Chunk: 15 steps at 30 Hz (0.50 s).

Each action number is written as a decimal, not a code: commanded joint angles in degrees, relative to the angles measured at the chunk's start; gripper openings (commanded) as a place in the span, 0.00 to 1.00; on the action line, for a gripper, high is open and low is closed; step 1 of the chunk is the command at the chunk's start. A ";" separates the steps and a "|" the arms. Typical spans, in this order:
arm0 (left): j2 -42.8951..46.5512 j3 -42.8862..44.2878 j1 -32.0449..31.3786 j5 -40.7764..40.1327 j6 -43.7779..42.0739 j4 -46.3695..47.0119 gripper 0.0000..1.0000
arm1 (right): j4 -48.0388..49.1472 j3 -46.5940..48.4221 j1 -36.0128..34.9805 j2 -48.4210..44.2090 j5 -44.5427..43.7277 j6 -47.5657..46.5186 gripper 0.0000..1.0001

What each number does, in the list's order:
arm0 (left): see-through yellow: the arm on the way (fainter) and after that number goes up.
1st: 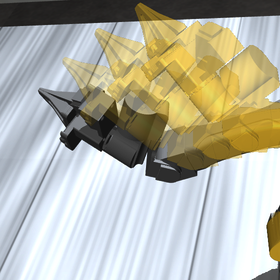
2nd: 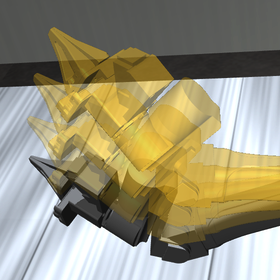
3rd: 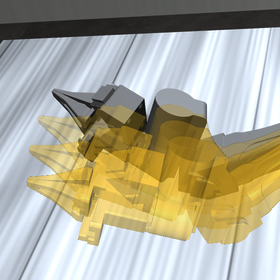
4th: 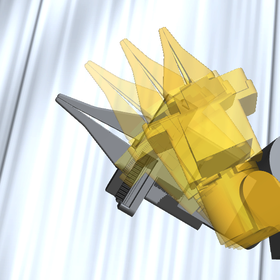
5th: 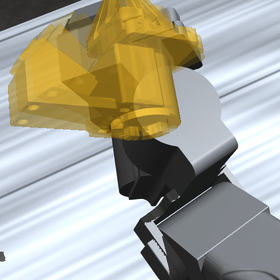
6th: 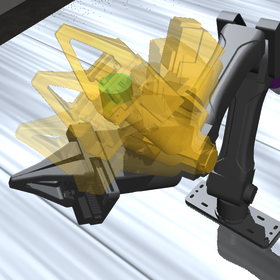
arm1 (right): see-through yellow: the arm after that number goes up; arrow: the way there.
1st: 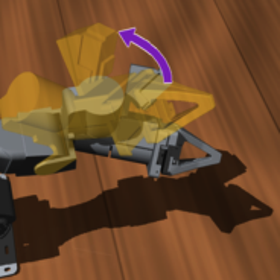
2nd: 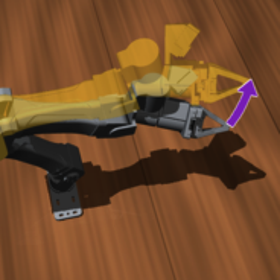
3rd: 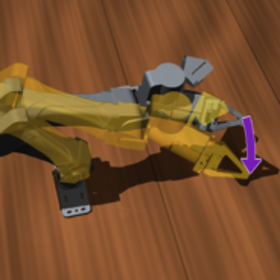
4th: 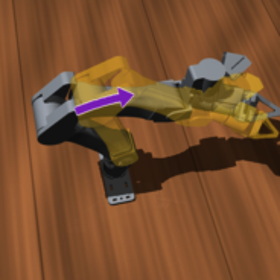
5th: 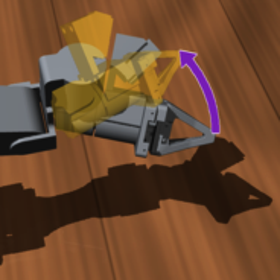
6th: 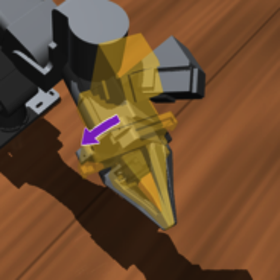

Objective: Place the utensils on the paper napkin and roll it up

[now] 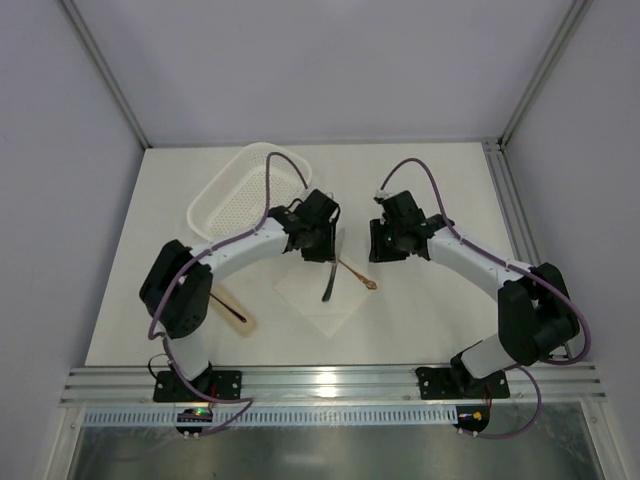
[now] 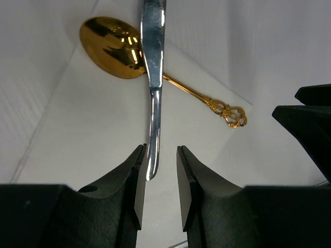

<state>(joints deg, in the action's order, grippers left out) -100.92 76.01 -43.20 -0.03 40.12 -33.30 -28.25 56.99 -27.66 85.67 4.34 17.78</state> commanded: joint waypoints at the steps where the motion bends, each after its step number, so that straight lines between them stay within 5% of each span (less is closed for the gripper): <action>1: -3.91 5.89 -2.24 -2.95 -2.85 -2.82 0.33 | 1.97 -0.47 -0.29 -2.61 -4.16 1.90 0.37; 15: -12.88 10.73 -4.08 -6.47 -1.01 -4.84 0.32 | 3.55 -3.64 2.17 -9.29 -6.80 3.31 0.37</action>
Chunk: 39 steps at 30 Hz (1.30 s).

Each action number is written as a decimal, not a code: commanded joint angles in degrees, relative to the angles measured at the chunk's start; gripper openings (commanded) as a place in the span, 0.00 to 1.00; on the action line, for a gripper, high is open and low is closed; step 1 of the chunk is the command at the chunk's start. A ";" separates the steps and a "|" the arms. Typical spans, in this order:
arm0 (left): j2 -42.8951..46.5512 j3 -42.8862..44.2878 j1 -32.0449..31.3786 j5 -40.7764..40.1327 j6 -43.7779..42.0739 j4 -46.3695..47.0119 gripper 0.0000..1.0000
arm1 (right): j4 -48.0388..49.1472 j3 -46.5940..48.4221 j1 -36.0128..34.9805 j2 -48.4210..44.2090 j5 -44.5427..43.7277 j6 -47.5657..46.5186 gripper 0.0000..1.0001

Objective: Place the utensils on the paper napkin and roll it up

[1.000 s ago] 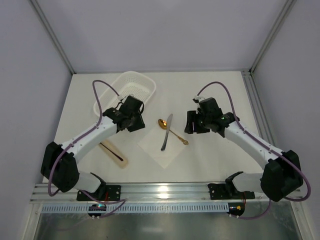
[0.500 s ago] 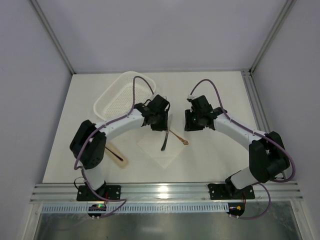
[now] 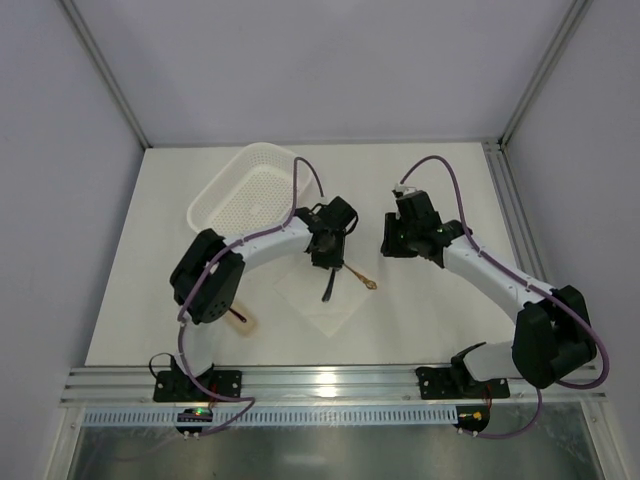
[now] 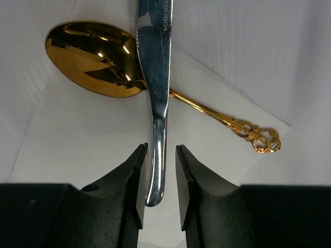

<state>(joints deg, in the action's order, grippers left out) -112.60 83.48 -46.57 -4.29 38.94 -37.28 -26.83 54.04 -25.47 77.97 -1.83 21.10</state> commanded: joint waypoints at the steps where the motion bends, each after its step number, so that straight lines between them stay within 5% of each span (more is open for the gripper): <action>1: -1.66 3.61 -0.89 -2.38 0.17 -1.30 0.32 | 2.22 -1.04 0.07 -1.95 -0.72 -0.10 0.37; 19: -7.82 8.80 -1.07 -4.84 0.35 -5.79 0.28 | 2.75 -1.66 0.25 -3.79 -0.55 -0.89 0.37; 29: -6.76 9.15 -1.07 -3.35 1.58 -6.40 0.01 | 3.44 -0.96 0.25 -2.83 2.94 -1.06 0.37; 39: 1.58 5.12 3.23 1.12 10.18 -4.66 0.00 | 9.69 1.50 -1.24 5.51 11.84 -8.44 0.38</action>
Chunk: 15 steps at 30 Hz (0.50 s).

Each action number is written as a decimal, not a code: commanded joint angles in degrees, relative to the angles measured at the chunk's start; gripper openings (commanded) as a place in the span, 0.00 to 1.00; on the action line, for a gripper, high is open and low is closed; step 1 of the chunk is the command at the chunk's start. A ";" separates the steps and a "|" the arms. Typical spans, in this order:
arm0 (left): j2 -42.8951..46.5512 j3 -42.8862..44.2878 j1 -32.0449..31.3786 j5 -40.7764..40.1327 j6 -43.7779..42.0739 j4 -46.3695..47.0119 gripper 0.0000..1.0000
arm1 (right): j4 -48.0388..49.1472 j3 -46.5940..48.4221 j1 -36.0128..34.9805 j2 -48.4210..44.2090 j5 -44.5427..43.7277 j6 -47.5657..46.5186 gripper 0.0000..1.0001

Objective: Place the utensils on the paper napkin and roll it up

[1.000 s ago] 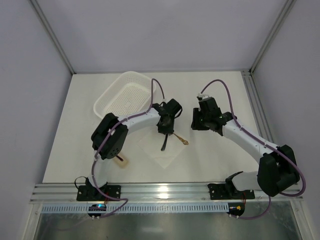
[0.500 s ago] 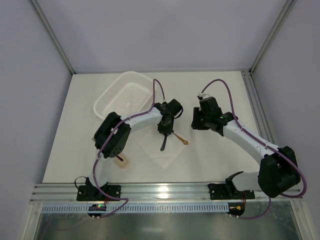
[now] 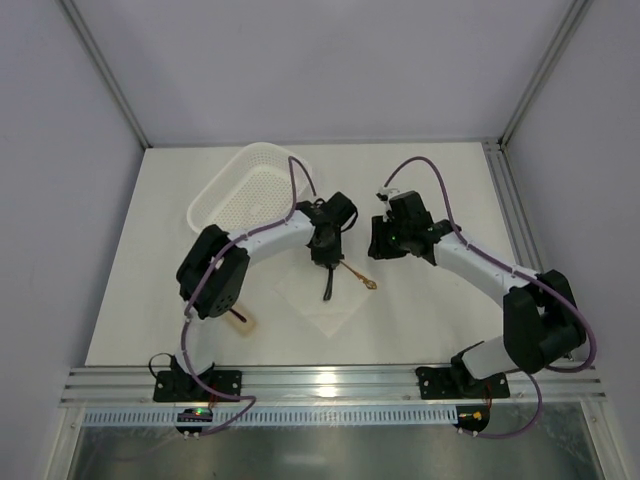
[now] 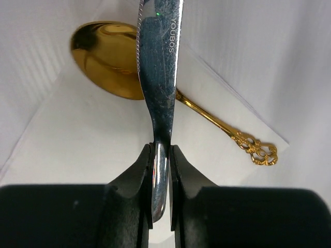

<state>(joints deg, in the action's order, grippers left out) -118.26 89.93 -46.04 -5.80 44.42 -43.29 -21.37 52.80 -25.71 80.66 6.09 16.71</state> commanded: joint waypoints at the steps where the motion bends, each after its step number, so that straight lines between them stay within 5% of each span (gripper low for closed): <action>1: 8.56 -2.82 3.32 3.51 5.49 2.58 0.00 | 3.88 3.45 -1.44 3.79 3.32 -5.10 0.38; 15: 22.45 -18.73 11.67 8.70 8.84 9.01 0.00 | 0.89 11.10 -12.42 17.50 -7.74 -13.10 0.36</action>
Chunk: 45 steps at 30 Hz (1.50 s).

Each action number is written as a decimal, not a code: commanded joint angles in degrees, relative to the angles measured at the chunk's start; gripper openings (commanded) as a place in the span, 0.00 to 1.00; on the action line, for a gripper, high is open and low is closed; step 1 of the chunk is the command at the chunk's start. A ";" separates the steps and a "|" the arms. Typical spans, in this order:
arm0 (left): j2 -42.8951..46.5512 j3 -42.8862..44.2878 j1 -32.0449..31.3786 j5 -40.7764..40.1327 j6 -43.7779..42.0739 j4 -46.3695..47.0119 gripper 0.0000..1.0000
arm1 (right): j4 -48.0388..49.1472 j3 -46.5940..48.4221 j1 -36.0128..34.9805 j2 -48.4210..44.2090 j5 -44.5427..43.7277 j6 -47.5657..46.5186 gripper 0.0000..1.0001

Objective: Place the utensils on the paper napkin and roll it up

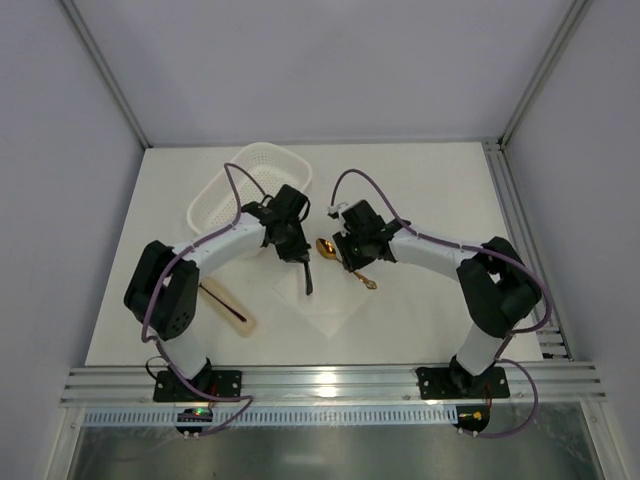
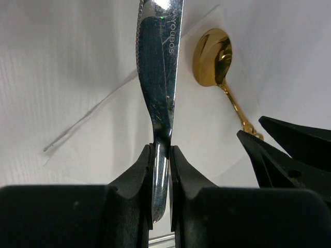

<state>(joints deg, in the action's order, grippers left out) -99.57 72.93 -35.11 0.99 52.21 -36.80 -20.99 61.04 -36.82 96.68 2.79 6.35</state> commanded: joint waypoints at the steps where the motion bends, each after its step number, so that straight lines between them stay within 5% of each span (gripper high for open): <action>1: 4.29 -2.69 1.44 2.34 1.06 2.69 0.00 | 0.34 3.21 -1.85 2.88 -5.33 -2.92 0.35; 36: 8.43 -5.60 3.03 1.82 0.88 2.87 0.00 | 1.66 3.74 -2.91 8.26 -5.34 -2.92 0.17; 45: 8.95 -6.13 3.03 1.64 1.23 3.40 0.00 | 1.57 4.00 -3.00 8.26 -5.60 -2.66 0.04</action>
<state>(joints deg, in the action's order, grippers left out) -93.10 66.59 -32.18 2.48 52.60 -35.55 -20.53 63.79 -39.68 104.03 -2.50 3.60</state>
